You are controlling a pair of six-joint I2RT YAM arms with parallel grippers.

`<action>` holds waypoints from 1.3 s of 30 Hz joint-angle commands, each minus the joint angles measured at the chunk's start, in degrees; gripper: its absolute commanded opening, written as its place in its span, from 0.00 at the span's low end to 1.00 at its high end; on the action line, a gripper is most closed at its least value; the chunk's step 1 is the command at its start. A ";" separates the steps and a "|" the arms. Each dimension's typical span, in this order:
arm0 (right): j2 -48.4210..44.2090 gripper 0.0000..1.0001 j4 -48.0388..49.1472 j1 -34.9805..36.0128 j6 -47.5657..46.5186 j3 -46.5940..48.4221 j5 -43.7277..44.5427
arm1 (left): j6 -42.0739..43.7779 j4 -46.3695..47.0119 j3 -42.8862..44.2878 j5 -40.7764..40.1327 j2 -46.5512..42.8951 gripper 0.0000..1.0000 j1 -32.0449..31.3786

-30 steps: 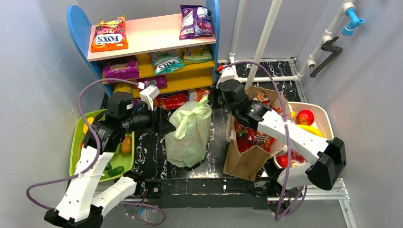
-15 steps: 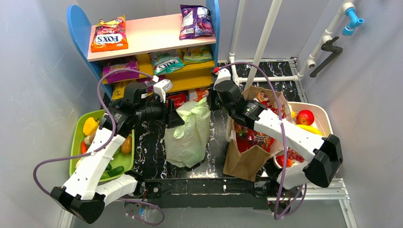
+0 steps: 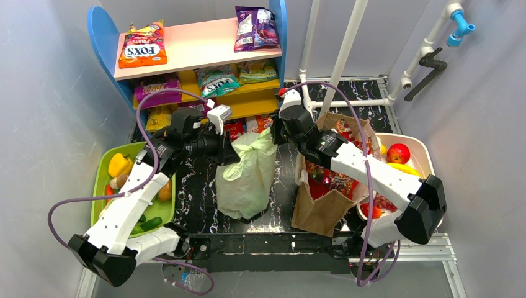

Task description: Place the food into the grocery bag and tie it

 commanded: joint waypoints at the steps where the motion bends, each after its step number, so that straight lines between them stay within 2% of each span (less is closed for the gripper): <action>1: 0.45 0.01 -0.86 0.30 1.40 3.81 5.03 | 0.74 -0.54 -0.59 -1.93 -2.27 0.00 -0.64; 5: 0.73 0.01 -6.40 -1.46 6.31 5.54 11.27 | 1.10 -4.87 0.67 -2.14 -3.85 0.00 -0.66; 9: -0.27 0.01 -8.18 -4.50 10.39 4.52 11.46 | 1.68 -8.86 -1.97 -1.32 -6.48 0.00 -0.68; 18: 0.99 0.01 -9.44 -6.96 12.87 3.40 12.42 | -1.95 -11.98 -13.21 -1.26 -19.16 0.00 -0.68; 24: 2.22 0.01 -9.13 -8.13 13.24 3.39 12.34 | -4.06 -15.06 -12.97 -1.57 -25.20 0.00 -0.69; 33: 1.36 0.01 -8.39 -11.08 13.43 2.31 11.67 | -8.55 -15.52 -14.32 -9.43 -32.23 0.00 -0.68; 39: 0.31 0.01 -5.06 -12.79 9.30 2.56 8.93 | -9.35 -13.79 -14.30 -14.93 -34.66 0.00 -0.68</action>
